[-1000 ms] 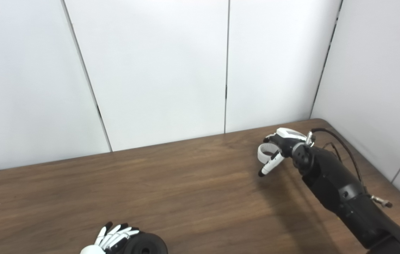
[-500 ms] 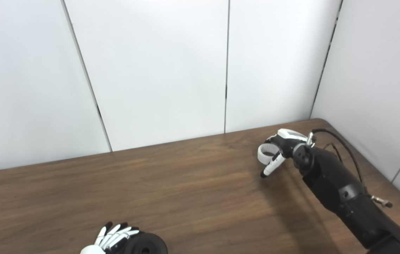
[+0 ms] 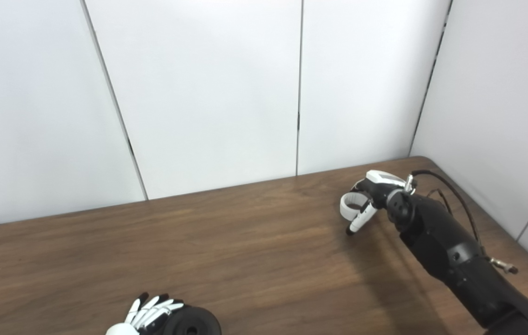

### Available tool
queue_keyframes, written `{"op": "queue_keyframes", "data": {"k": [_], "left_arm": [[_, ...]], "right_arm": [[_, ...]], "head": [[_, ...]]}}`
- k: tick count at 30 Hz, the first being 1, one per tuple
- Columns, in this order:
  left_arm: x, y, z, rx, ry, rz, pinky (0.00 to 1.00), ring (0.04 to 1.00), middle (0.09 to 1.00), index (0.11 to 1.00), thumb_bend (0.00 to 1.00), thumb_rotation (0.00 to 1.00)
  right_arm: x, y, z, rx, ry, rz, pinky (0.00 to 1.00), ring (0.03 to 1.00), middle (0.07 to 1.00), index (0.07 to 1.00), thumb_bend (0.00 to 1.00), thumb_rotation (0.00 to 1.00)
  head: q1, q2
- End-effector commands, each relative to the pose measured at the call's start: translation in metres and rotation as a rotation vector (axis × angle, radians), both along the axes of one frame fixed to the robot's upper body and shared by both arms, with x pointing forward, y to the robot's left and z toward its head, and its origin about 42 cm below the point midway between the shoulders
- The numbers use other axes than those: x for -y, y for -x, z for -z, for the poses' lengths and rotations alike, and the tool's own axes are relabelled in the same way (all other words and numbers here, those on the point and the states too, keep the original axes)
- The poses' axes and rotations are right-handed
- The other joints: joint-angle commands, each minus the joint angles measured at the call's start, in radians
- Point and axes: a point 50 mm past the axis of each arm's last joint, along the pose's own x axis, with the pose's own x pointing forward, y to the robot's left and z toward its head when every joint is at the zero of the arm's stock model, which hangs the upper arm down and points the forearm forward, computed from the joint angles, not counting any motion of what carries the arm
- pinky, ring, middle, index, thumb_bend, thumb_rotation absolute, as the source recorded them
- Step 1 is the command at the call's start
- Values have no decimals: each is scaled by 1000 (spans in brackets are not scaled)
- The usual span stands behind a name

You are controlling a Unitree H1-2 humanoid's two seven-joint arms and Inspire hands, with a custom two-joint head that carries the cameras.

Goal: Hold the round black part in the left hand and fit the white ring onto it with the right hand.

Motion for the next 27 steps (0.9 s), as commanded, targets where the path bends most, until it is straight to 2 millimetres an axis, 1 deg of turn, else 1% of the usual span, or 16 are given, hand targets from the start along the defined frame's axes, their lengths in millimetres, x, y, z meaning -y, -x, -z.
{"op": "queue_keyframes", "data": {"k": [1,9,15,21,27], "left_arm": [[-37,11,94,-247,-170,-122,1000,898,815,482,525,59],[-36,10,92,-249,-158,-124,1000,899,813,482,525,59],[-36,10,92,-255,-162,-130,1000,906,815,482,525,60],[-36,9,92,-253,-162,-129,1000,905,814,482,525,60],[-36,10,92,-252,-160,-126,1000,905,816,482,525,60]], "right_arm": [[24,-26,-127,306,164,-36,992,971,880,774,802,197],[27,-25,-126,303,153,-29,1000,976,881,775,799,178],[28,-24,-125,306,150,-27,964,968,887,777,802,173],[28,-23,-123,314,146,-33,954,958,874,767,801,156],[28,-22,-123,313,152,-40,951,952,861,764,803,167]], "head": [[1,1],[5,2],[7,1],[7,1],[5,5]]}}
